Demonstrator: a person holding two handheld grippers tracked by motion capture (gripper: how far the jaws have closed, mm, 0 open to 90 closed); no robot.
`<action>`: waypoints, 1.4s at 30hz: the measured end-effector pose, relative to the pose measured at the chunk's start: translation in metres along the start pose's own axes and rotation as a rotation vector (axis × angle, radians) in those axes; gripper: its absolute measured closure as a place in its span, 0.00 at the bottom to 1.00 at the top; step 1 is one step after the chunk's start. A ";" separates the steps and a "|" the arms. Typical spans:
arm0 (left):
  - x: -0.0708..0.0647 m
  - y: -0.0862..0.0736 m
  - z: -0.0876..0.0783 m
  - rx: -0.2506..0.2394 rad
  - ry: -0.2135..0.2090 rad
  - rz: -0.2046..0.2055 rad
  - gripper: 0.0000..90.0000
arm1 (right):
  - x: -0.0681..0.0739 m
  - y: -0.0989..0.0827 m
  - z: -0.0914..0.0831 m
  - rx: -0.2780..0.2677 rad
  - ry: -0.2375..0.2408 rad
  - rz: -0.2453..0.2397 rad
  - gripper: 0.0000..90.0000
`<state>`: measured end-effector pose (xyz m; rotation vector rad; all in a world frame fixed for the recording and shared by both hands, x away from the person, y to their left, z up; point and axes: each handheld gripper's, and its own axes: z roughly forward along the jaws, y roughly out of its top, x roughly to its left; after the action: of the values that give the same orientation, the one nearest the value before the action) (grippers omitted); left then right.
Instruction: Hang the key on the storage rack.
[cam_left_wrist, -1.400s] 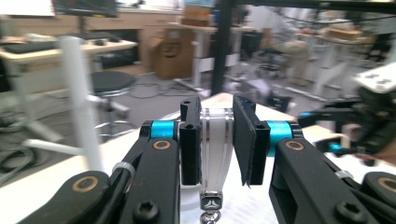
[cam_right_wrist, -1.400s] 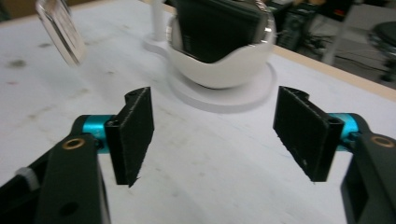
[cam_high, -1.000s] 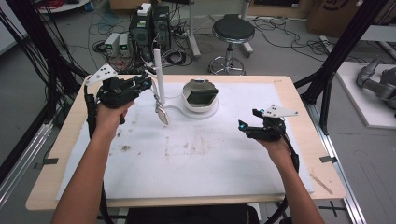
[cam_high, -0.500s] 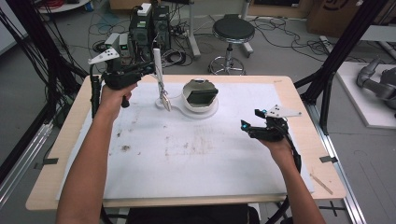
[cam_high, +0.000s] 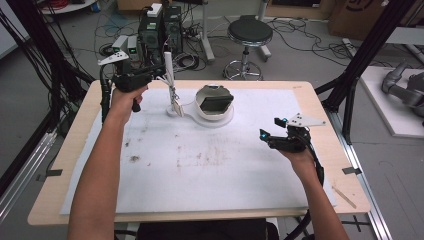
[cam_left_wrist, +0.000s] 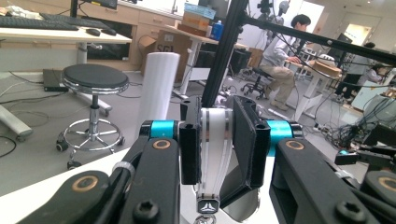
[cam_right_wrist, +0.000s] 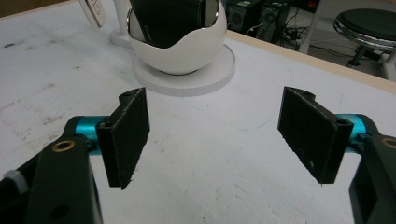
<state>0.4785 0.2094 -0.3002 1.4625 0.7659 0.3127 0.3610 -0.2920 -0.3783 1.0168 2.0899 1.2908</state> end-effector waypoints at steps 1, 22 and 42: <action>0.001 -0.001 0.001 0.000 -0.002 -0.005 0.81 | 0.000 0.000 0.000 -0.002 0.004 -0.004 0.28; 0.008 -0.006 0.007 0.000 0.038 -0.028 0.80 | 0.000 -0.001 -0.001 0.000 0.013 -0.009 0.28; -0.015 -0.023 -0.049 -0.020 0.195 0.057 0.70 | -0.003 -0.001 -0.005 0.012 -0.054 -0.024 0.28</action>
<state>0.4305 0.2348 -0.3145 1.4511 0.8759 0.5104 0.3590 -0.2975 -0.3768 1.0171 2.0654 1.2265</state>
